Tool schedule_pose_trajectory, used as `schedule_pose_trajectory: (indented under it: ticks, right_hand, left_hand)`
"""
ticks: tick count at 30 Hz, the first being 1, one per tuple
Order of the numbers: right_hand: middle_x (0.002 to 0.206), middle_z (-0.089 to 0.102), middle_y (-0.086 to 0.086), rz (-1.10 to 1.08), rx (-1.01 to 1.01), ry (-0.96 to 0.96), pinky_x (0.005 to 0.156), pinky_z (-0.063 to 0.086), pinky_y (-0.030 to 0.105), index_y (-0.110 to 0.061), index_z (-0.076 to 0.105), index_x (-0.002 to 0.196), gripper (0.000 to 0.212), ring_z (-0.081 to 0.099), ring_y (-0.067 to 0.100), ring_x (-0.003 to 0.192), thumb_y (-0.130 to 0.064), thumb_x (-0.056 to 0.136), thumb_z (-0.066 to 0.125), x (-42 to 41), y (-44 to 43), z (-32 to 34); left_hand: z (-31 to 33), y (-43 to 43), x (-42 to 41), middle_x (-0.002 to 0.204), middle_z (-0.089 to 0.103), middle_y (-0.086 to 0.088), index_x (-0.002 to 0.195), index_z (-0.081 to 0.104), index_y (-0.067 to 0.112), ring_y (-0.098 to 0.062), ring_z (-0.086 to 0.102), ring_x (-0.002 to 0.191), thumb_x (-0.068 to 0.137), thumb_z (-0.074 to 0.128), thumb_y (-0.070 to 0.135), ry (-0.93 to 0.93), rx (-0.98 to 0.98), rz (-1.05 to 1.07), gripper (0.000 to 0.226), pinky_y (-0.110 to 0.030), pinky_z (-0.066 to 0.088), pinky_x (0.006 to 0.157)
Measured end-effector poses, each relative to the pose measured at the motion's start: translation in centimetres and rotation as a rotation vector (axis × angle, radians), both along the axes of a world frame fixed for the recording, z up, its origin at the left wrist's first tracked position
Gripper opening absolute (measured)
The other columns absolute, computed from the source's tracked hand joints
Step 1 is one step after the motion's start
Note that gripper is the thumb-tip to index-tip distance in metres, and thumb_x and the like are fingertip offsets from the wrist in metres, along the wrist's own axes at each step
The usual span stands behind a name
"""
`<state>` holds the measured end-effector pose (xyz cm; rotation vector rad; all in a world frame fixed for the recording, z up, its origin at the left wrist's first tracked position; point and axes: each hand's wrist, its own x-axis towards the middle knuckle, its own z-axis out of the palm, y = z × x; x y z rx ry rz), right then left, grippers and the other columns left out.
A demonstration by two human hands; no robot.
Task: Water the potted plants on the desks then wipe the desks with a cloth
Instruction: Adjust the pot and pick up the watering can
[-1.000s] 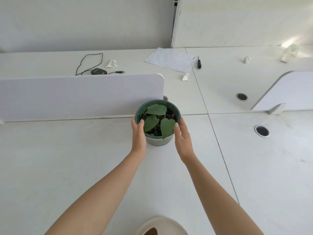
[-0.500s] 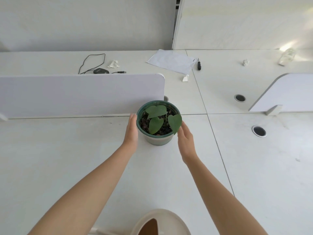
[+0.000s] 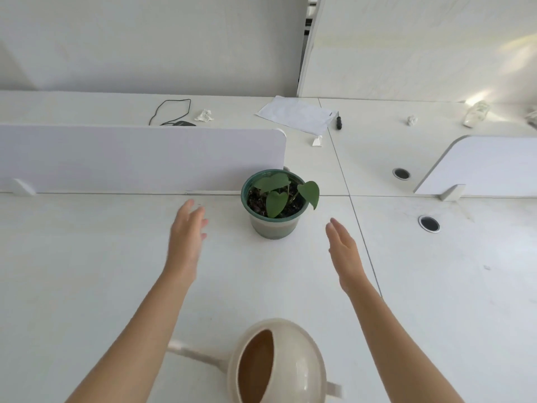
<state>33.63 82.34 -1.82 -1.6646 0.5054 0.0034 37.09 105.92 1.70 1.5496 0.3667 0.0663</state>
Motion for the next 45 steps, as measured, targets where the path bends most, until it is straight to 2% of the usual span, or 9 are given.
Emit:
schedule_pose_trajectory:
  ticks: [3, 7, 15, 19, 25, 29, 36, 41, 45]
  right_hand:
    - [0.117, 0.062, 0.004, 0.021, -0.055, 0.012, 0.100, 0.041, 0.038, -0.016, 0.060, 0.108, 0.021, 0.054, 0.020, 0.113, -0.020, 0.091, 0.049, -6.3, -0.2, -0.4]
    - [0.091, 0.068, -0.003, 0.037, -0.053, 0.059, 0.087, 0.046, 0.037, -0.021, 0.065, 0.080, 0.018, 0.060, 0.021, 0.098, -0.016, 0.089, 0.050, -13.5, 0.9, -1.4]
    - [0.071, 0.070, -0.012, -0.003, -0.005, 0.079, 0.073, 0.041, 0.023, -0.016, 0.069, 0.074, 0.027, 0.060, 0.011, 0.080, -0.016, 0.091, 0.048, -19.9, 3.4, -3.4]
    - [0.087, 0.069, -0.008, 0.000, -0.064, 0.033, 0.077, 0.040, 0.019, -0.023, 0.066, 0.085, 0.021, 0.058, 0.009, 0.089, -0.018, 0.092, 0.047, -21.5, 4.4, -4.0]
    - [0.086, 0.058, 0.001, -0.006, -0.101, 0.012, 0.076, 0.039, 0.021, -0.022, 0.056, 0.085, 0.017, 0.050, 0.014, 0.084, -0.021, 0.094, 0.042, -21.7, 5.0, -5.2]
    - [0.086, 0.056, -0.001, -0.002, -0.075, 0.039, 0.085, 0.039, 0.028, -0.021, 0.054, 0.085, 0.017, 0.051, 0.017, 0.091, -0.024, 0.095, 0.040, -21.7, 4.6, -6.1]
    - [0.097, 0.060, 0.008, 0.039, -0.034, 0.062, 0.092, 0.043, 0.038, -0.022, 0.052, 0.083, 0.019, 0.056, 0.021, 0.098, -0.031, 0.095, 0.039, -21.5, 4.0, -6.4]
    - [0.086, 0.056, -0.004, 0.120, -0.005, 0.084, 0.090, 0.041, 0.035, -0.018, 0.051, 0.080, 0.022, 0.054, 0.012, 0.089, -0.031, 0.094, 0.041, -21.5, 3.3, -6.3]
    - [0.088, 0.055, -0.003, 0.217, 0.021, 0.066, 0.084, 0.038, 0.028, -0.015, 0.051, 0.080, 0.022, 0.057, -0.001, 0.079, -0.031, 0.093, 0.043, -21.1, 2.5, -5.7]
  left_hand:
    - [1.3, 3.2, -6.3, 0.096, 0.060, 0.004, 0.107, 0.055, 0.019, -0.012, 0.061, 0.086, 0.093, 0.043, 0.012, -0.157, 0.013, 0.153, 0.019, -0.023, 0.044, 0.076]
    - [-1.0, 6.6, -13.1, 0.081, 0.064, 0.010, 0.082, 0.058, 0.028, 0.001, 0.062, 0.070, 0.088, 0.042, 0.010, -0.230, 0.043, 0.430, 0.025, -0.013, 0.044, 0.070]
    - [-7.2, 7.3, -17.8, 0.087, 0.059, 0.000, 0.099, 0.057, 0.013, -0.017, 0.057, 0.079, 0.089, 0.037, 0.011, -0.020, -0.035, 0.517, 0.022, -0.025, 0.040, 0.069]
    - [-8.5, 6.3, -17.9, 0.113, 0.052, -0.006, 0.128, 0.045, 0.007, -0.023, 0.052, 0.103, 0.094, 0.037, 0.013, 0.142, -0.187, 0.292, 0.036, -0.032, 0.041, 0.079]
    - [-8.3, 4.1, -17.0, 0.108, 0.055, -0.008, 0.125, 0.041, 0.019, -0.022, 0.052, 0.099, 0.095, 0.040, 0.017, 0.176, -0.373, 0.003, 0.031, -0.036, 0.037, 0.088]
    - [-8.7, 3.3, -16.9, 0.092, 0.057, -0.006, 0.116, 0.042, 0.017, -0.020, 0.056, 0.080, 0.095, 0.037, 0.015, 0.136, -0.448, 0.048, 0.022, -0.032, 0.043, 0.076]
    - [-9.8, 2.5, -17.3, 0.089, 0.057, -0.004, 0.114, 0.045, 0.013, -0.023, 0.056, 0.093, 0.093, 0.041, 0.011, 0.072, -0.495, 0.147, 0.021, -0.036, 0.045, 0.086]
    - [-9.3, 1.1, -18.3, 0.104, 0.052, -0.008, 0.135, 0.037, 0.010, -0.021, 0.051, 0.104, 0.091, 0.041, 0.007, 0.041, -0.480, 0.230, 0.044, -0.035, 0.041, 0.098]
    - [-8.9, 0.5, -19.1, 0.095, 0.050, -0.004, 0.130, 0.042, 0.004, -0.023, 0.049, 0.099, 0.089, 0.041, 0.008, 0.018, -0.480, 0.314, 0.041, -0.033, 0.041, 0.088]
